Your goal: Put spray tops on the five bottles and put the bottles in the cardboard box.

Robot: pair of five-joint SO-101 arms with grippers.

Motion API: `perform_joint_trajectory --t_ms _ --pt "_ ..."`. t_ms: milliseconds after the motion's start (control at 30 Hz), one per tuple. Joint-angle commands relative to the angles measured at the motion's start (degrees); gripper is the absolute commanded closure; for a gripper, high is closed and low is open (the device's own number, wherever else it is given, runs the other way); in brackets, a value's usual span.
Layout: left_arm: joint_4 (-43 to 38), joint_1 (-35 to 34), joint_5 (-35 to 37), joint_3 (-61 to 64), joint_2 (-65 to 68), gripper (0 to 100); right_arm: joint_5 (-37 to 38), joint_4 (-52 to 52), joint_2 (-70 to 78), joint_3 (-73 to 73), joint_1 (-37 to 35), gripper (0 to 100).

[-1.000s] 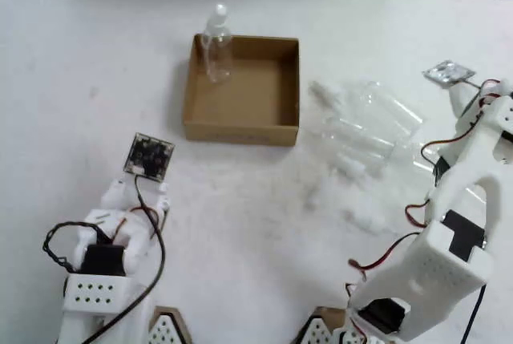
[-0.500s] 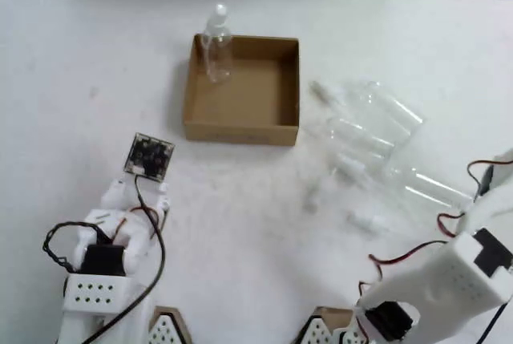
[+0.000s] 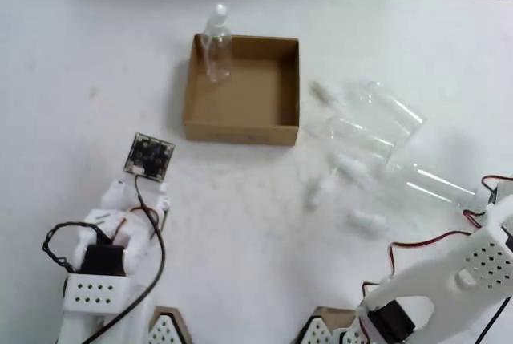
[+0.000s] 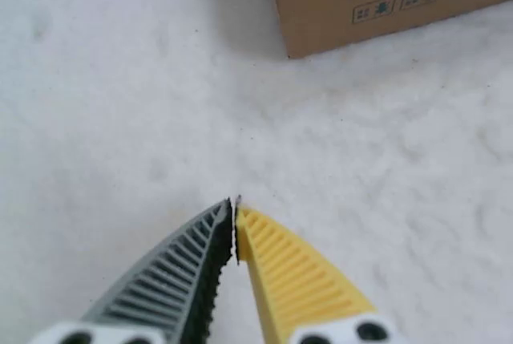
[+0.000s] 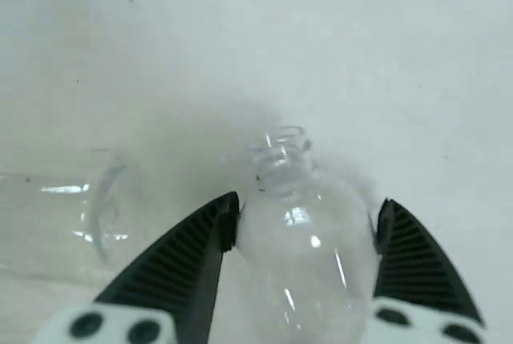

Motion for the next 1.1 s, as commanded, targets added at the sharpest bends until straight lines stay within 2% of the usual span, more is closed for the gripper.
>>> perform_joint_trajectory --t_ms 0,300,400,500,833,1067 --pt "-1.0 0.3 -0.5 -0.6 -0.7 98 2.4 2.9 -0.4 -4.4 0.4 72.7" --pt "-1.0 0.3 -0.5 -0.6 -0.7 98 9.9 15.3 -0.3 -17.7 0.4 72.6" --pt "-1.0 0.3 -0.5 -0.6 -0.7 98 15.1 17.9 -0.4 -19.8 0.4 72.6" --pt "-1.0 0.3 -0.5 -0.6 -0.7 98 20.4 18.4 -0.5 -20.1 0.8 72.6" --pt "-1.1 0.3 -0.5 -0.6 -0.7 98 28.8 18.5 -0.5 -16.1 2.4 72.6" --pt "-1.2 0.3 -0.5 -0.6 -0.7 98 29.1 18.4 -4.5 -10.0 2.2 72.6"
